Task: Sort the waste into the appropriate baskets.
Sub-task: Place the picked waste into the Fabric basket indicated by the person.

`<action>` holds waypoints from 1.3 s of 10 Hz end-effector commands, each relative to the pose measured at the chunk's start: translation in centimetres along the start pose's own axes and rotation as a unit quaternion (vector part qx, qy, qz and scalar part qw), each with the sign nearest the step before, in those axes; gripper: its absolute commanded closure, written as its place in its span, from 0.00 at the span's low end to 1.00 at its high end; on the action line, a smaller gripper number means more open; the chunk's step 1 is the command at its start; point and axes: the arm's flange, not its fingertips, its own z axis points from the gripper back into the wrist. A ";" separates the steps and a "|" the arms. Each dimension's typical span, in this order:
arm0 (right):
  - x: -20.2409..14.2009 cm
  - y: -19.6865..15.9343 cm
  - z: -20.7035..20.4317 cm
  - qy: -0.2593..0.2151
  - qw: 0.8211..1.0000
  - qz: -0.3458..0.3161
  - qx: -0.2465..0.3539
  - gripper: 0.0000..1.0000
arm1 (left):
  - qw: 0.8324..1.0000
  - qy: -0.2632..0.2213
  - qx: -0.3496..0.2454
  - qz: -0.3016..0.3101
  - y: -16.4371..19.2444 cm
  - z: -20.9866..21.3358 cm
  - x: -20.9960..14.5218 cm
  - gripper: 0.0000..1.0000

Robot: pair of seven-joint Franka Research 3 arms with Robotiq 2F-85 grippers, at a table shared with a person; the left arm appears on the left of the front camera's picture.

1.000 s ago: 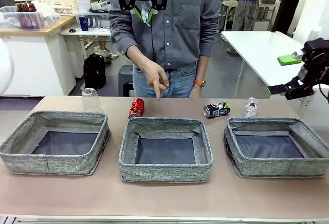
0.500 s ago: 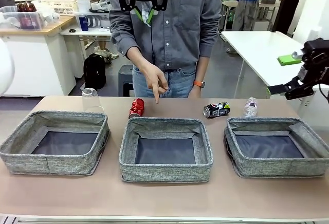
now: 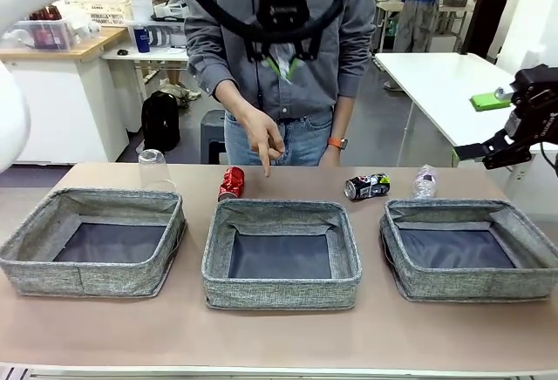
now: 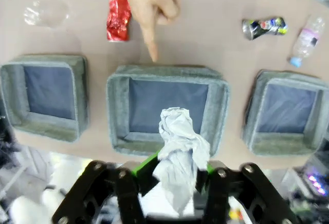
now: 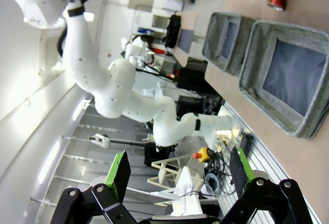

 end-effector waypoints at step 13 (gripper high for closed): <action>0.3 0.1 -0.1 -0.005 1.000 0.015 0.010 0.00 | 0.999 -0.003 0.017 -0.045 2.1 -19.9 -13.9 0.35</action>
